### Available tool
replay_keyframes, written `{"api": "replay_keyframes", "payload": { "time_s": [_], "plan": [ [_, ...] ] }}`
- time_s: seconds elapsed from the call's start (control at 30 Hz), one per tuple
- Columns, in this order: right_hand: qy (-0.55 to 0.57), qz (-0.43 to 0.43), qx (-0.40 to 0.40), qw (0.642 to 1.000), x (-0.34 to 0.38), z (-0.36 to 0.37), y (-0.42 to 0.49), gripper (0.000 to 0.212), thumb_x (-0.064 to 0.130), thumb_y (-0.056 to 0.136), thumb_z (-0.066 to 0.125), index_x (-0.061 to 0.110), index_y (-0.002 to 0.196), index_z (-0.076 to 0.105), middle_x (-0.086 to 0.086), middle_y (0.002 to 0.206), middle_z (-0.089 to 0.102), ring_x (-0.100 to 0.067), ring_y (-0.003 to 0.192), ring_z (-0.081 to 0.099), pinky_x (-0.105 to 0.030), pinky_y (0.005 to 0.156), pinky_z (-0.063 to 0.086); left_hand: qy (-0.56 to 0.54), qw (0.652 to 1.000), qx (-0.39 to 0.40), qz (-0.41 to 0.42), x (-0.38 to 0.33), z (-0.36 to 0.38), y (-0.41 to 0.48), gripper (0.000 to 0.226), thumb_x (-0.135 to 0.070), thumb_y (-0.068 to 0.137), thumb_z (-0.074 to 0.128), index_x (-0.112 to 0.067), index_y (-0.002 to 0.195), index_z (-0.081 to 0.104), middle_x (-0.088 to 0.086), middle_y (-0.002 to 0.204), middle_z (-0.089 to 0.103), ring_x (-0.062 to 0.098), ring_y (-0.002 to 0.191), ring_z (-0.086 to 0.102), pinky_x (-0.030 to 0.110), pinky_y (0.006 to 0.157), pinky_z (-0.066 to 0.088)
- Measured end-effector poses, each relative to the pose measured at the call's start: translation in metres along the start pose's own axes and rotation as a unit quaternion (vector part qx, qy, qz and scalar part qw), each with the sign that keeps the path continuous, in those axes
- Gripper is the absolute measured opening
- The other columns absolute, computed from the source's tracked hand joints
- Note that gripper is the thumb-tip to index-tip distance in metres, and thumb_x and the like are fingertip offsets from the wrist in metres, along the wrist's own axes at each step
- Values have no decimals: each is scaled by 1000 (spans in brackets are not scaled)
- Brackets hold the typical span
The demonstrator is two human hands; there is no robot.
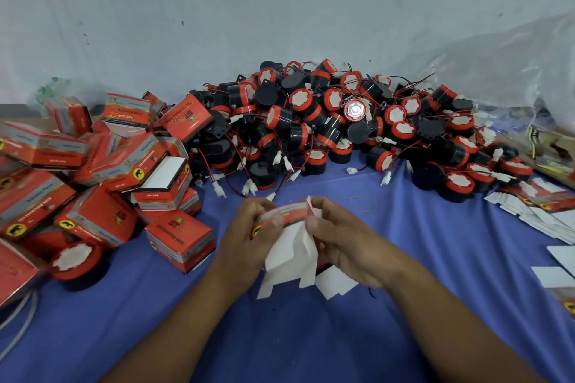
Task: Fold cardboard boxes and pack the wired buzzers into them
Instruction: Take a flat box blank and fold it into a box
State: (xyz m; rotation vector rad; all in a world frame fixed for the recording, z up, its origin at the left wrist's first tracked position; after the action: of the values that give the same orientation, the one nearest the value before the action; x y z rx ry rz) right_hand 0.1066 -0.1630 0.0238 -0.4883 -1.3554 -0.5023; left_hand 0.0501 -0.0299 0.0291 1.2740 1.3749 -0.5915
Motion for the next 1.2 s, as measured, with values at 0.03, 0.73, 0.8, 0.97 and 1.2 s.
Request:
{"api": "replay_keyframes", "payload": {
  "time_s": [0.03,0.73,0.8,0.97,1.2],
  "plan": [
    [-42,-3,0,999,2,-5,-2,69,56,68,85,24,122,58,-3,125,64,-19,112,64,-39,93,54,-15,1000,9,-5,0,0,0,68,-73,78,43,-9,99,56,11,102,61,29,89,60,43,74,48],
    [123,-5,-2,992,-1,-31,1,81,35,61,95,25,134,62,-22,124,55,-40,114,56,-47,95,54,-112,978,163,-68,0,22,-10,63,-55,70,81,-53,127,54,-5,116,70,12,109,66,17,83,53],
    [95,-18,13,995,-2,-27,1,76,34,66,92,28,135,61,-17,126,58,-37,116,59,-46,95,54,-109,982,140,-62,0,21,-10,46,-38,81,76,-47,122,59,-4,107,72,12,100,69,19,82,53],
    [-228,5,-5,974,-6,-20,-1,66,57,71,83,48,130,56,8,117,66,-16,105,67,-40,93,55,-73,996,5,-58,7,-3,-1,36,8,92,57,-22,105,72,4,83,69,17,80,67,29,76,49],
    [-196,-40,-30,979,-1,-12,1,44,35,80,75,40,120,59,-12,107,64,-29,92,63,-43,81,56,-103,994,33,-29,0,5,-4,28,-23,83,57,-34,102,74,-7,105,72,11,97,68,21,79,53]
  ]
}}
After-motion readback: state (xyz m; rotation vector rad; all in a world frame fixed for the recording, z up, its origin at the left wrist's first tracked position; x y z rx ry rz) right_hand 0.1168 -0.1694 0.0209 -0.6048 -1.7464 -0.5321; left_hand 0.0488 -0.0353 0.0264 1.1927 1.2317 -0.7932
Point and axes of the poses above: each hand's wrist, its own y-axis towards the middle knuckle, its own z-axis out of the palm, x = y × z, the point moved 8 cm from there along y, towards the middle knuckle
